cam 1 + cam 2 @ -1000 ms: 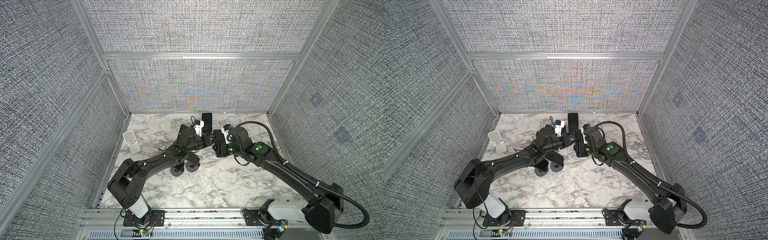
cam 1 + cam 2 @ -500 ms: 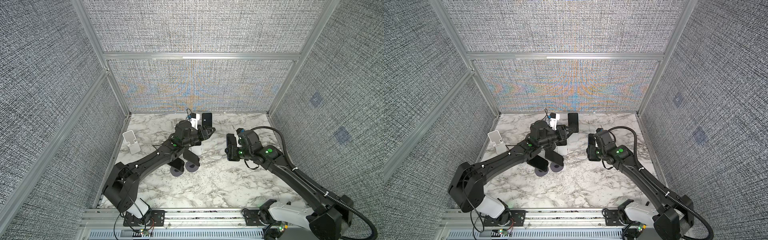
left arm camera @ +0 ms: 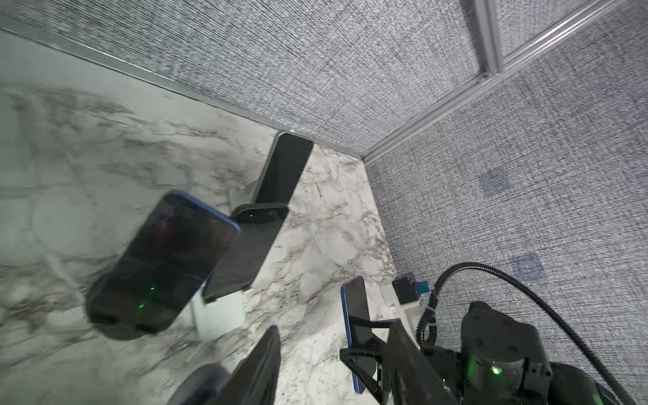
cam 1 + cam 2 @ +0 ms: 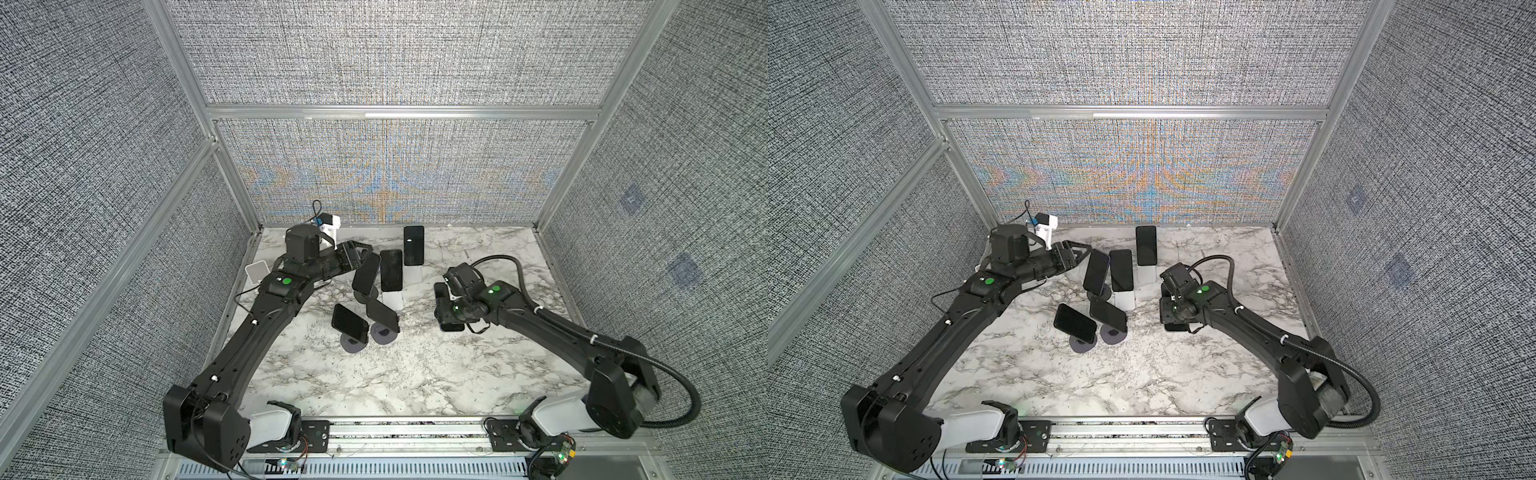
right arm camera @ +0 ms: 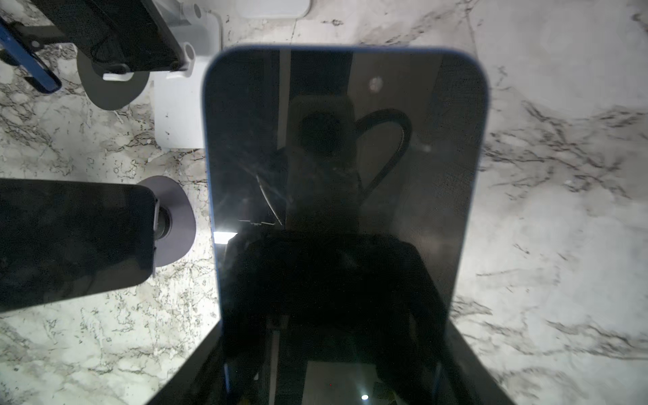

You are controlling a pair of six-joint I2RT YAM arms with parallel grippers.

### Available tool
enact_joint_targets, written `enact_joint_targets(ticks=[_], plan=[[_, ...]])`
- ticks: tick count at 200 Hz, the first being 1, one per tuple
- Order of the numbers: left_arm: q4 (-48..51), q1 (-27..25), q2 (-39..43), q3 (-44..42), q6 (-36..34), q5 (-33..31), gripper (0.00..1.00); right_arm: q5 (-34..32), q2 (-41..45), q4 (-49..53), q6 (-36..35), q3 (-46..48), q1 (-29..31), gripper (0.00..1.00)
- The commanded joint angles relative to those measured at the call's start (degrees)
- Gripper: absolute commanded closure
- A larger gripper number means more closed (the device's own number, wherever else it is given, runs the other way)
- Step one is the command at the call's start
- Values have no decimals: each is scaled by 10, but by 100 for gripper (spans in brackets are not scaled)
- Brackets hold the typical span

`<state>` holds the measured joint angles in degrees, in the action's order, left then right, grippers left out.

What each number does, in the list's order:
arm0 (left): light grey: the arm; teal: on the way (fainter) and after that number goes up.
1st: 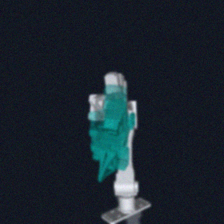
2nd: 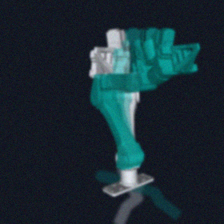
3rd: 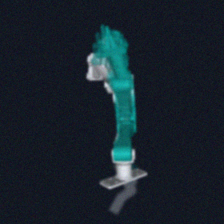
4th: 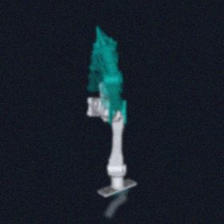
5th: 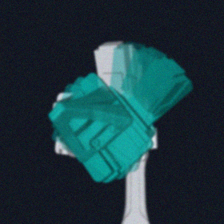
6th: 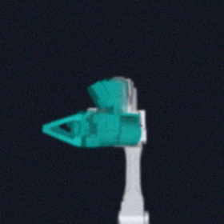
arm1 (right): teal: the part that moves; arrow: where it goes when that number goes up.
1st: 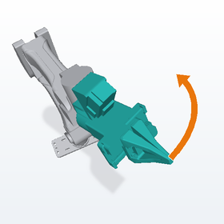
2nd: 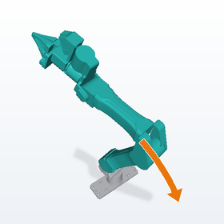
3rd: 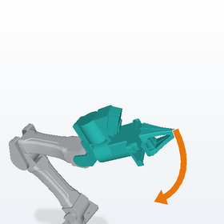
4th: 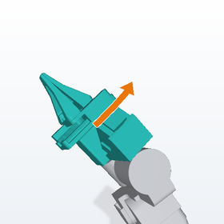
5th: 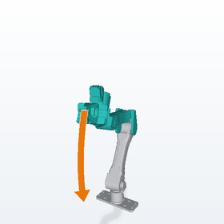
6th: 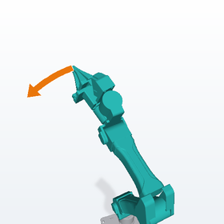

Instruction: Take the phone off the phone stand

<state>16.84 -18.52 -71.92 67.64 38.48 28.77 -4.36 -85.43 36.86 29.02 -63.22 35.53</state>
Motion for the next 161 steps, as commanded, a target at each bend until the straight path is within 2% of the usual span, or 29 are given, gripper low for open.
enact_joint_targets(ticks=[1,35,61,125,161], plan=[[107,24,18,8,-87,13,50,-5,-47,-46,21,-16,8,75],[127,57,36,-5,-122,15,51,-14,-149,-52,29,-72,20,76],[103,68,37,-22,-132,15,52,-10,-208,-67,34,-108,29,77],[65,75,24,-54,-156,28,54,-11,-282,-52,47,-160,31,77],[54,81,26,-63,-152,32,54,-19,-297,-46,47,-165,29,69]])
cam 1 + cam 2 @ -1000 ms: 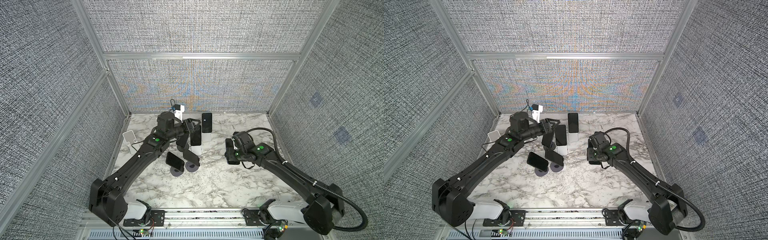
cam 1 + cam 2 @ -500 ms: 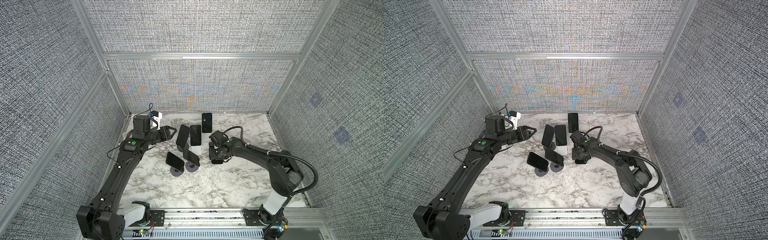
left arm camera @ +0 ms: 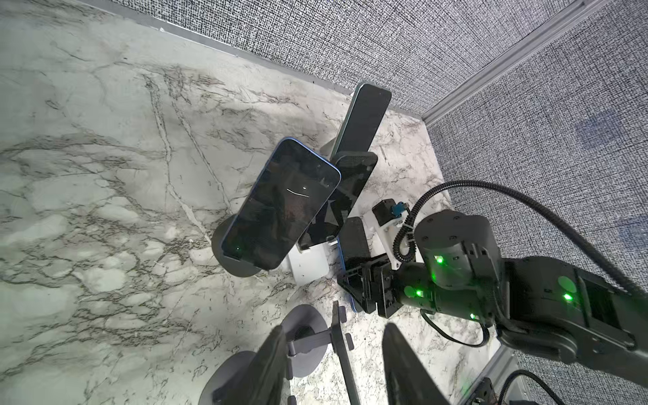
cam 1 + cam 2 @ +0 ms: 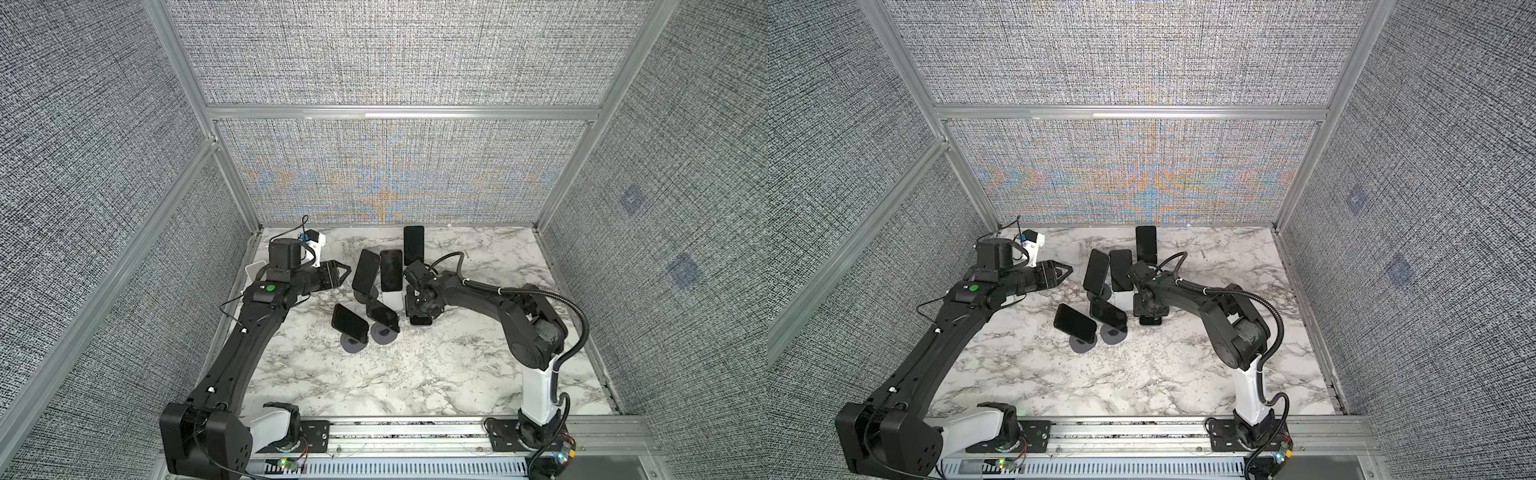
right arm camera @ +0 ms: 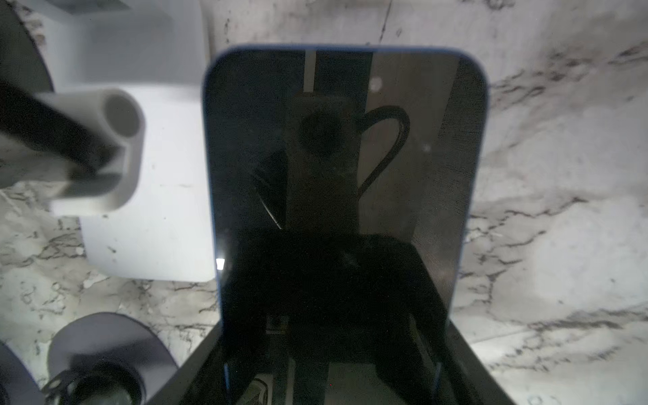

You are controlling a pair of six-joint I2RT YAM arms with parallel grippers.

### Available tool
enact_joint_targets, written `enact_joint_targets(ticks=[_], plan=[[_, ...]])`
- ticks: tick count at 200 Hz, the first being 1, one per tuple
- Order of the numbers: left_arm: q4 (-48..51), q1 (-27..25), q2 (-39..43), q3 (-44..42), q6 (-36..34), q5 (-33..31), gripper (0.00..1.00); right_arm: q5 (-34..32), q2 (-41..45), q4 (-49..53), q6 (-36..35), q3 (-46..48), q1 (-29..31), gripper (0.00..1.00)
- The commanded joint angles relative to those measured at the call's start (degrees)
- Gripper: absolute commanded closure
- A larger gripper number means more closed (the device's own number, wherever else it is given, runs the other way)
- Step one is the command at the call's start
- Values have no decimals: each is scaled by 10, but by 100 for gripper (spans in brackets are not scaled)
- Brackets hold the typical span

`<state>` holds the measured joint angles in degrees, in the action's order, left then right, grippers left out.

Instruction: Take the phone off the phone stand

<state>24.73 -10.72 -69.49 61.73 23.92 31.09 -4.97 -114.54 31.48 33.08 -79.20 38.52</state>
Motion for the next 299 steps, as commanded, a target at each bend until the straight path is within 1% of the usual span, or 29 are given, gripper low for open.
enact_joint_targets(ticks=[1,17,38,71,94,129,227,299], plan=[[-25,3,2,-4,-5,9,54,-13,-6,8,6,-5,-1,68],[-34,7,9,-14,-6,9,54,-12,-10,9,10,-7,-1,62],[-38,12,16,-25,-7,6,54,-11,-16,7,11,-6,-2,56],[-41,18,16,-34,-6,13,54,-2,-23,6,11,-10,-2,45],[-43,24,18,-36,-5,18,54,1,-23,4,10,-10,-1,42],[-42,31,20,-38,-6,22,54,10,-26,4,9,-9,-1,34],[-42,49,21,-42,-8,34,54,26,-22,-15,4,8,0,29],[-33,53,18,-40,-15,36,54,30,-13,-7,-2,9,-1,29]])
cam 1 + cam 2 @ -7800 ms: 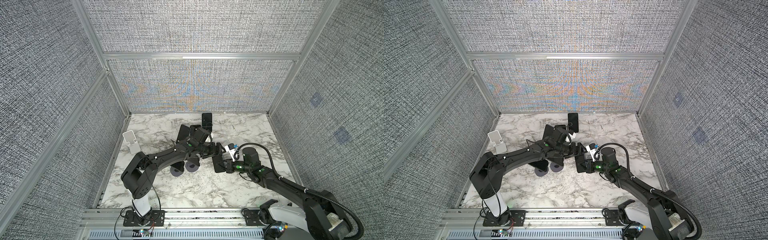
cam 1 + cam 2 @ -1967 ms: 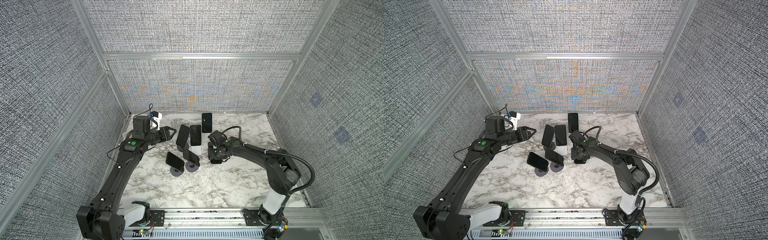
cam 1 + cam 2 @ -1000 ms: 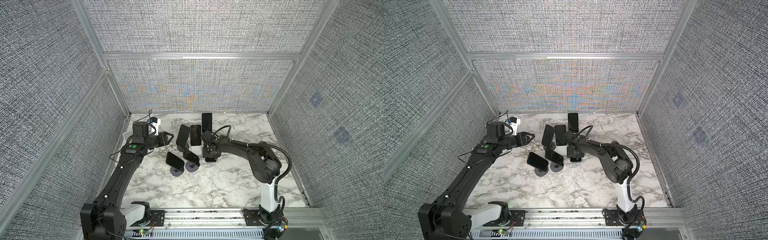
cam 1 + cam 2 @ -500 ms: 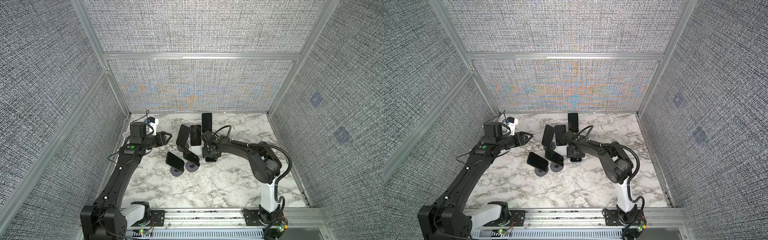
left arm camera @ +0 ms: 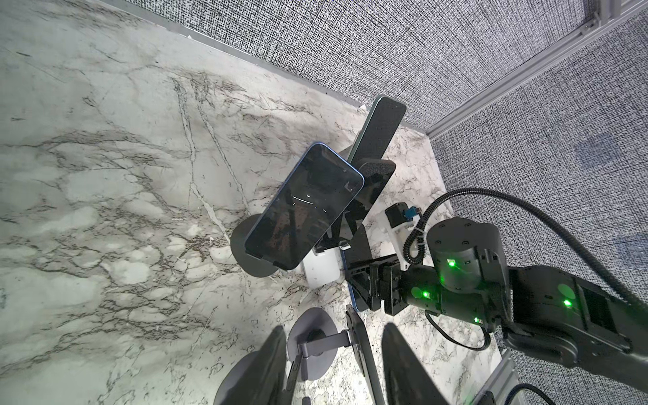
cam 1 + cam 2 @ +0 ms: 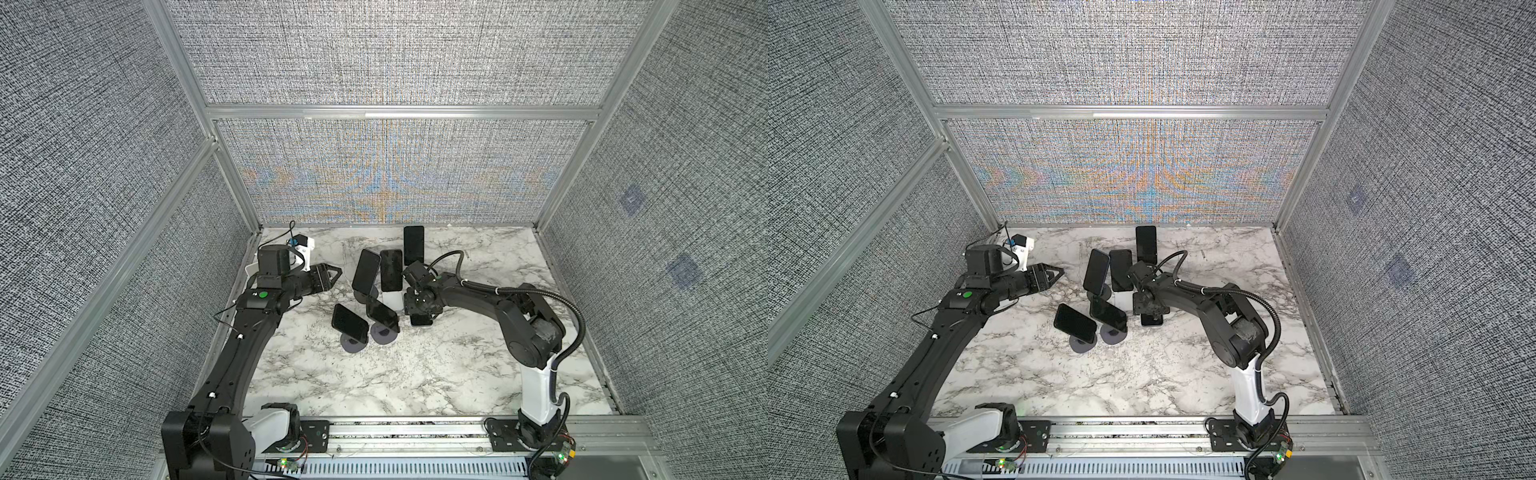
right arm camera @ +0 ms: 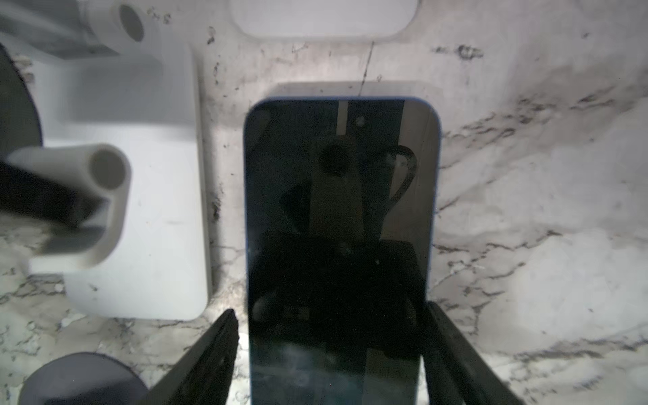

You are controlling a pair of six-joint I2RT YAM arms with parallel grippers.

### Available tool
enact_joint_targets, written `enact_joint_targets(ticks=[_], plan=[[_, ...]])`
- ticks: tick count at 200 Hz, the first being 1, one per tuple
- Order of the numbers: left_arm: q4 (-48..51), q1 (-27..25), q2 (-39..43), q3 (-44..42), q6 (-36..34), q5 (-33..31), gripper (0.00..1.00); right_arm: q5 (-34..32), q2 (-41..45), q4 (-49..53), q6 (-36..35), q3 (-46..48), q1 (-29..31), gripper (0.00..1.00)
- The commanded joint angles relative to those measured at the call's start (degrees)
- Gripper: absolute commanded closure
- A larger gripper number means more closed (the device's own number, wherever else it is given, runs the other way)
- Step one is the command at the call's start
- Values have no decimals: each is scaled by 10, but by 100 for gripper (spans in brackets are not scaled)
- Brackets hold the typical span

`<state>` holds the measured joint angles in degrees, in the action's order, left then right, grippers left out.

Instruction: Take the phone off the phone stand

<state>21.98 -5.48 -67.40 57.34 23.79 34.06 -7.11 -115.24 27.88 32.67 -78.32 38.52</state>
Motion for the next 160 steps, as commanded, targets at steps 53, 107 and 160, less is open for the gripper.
enact_joint_targets(ticks=[53,107,160], plan=[[62,1,-35,33,-39,-1,48,61,22,58,-6,-4,-2,22],[178,1,-33,71,-90,-5,26,72,107,81,-4,58,-8,21],[250,1,16,48,-92,60,22,161,221,124,-101,114,-26,22]])
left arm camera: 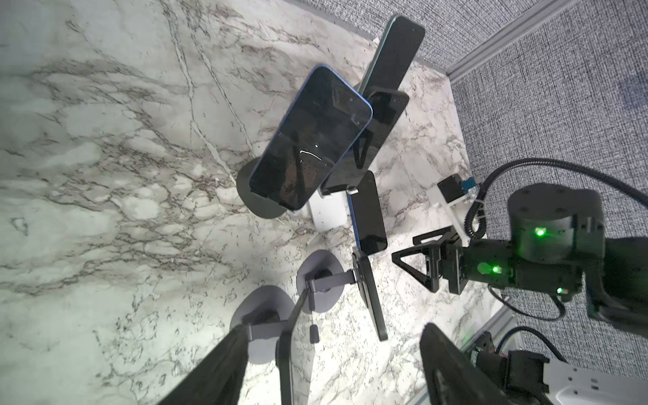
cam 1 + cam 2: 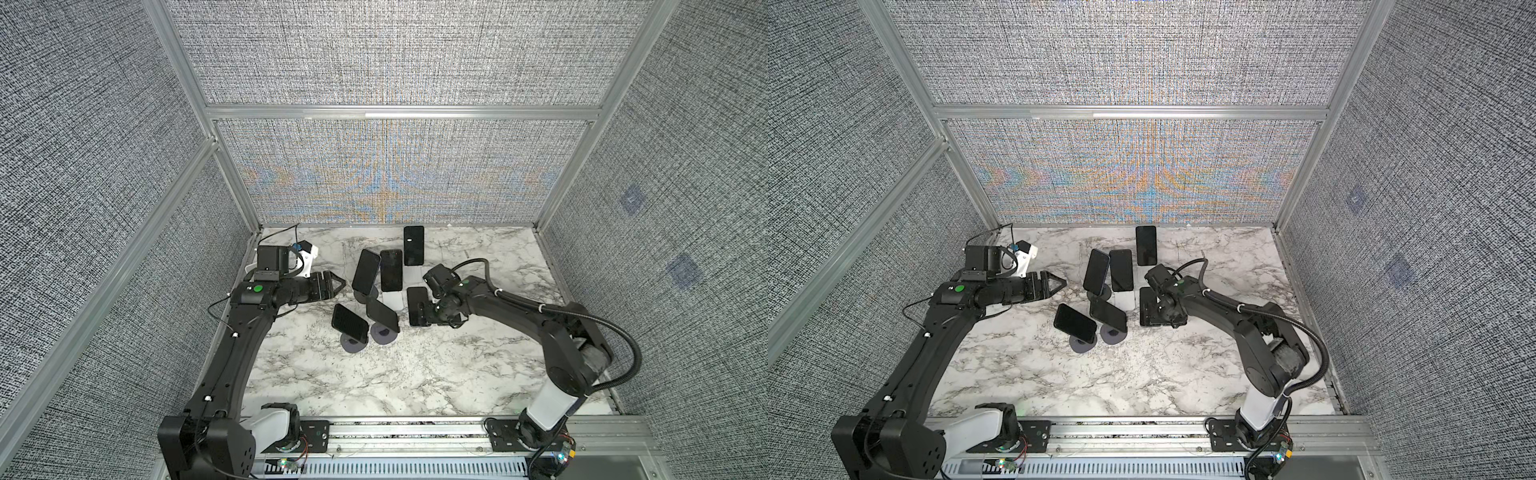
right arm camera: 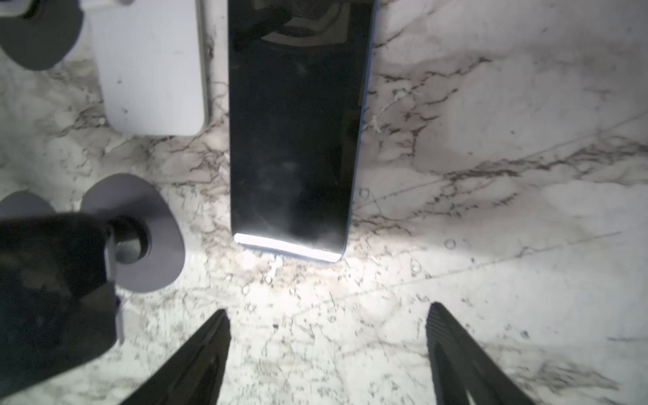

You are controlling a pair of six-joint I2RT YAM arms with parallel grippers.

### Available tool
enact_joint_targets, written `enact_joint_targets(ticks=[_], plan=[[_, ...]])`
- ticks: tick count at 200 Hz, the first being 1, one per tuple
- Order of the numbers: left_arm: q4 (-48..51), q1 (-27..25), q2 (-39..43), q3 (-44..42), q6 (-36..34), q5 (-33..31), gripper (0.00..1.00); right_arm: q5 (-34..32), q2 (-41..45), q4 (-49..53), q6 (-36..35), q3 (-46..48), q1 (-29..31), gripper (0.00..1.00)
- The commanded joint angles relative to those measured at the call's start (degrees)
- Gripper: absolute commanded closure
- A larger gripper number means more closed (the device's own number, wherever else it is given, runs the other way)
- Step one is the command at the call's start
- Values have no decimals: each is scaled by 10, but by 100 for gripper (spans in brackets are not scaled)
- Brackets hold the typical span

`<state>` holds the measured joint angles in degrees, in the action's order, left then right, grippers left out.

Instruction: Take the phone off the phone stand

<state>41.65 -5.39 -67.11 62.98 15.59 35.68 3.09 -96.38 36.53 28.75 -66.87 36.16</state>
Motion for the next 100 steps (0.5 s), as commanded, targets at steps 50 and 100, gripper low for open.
enact_joint_targets(ticks=[50,100], plan=[[121,0,7,-5,-14,2,28,114,156,65,-111,57,-3,22],[120,2,-52,-8,-39,17,35,148,251,32,-133,114,-6,21]])
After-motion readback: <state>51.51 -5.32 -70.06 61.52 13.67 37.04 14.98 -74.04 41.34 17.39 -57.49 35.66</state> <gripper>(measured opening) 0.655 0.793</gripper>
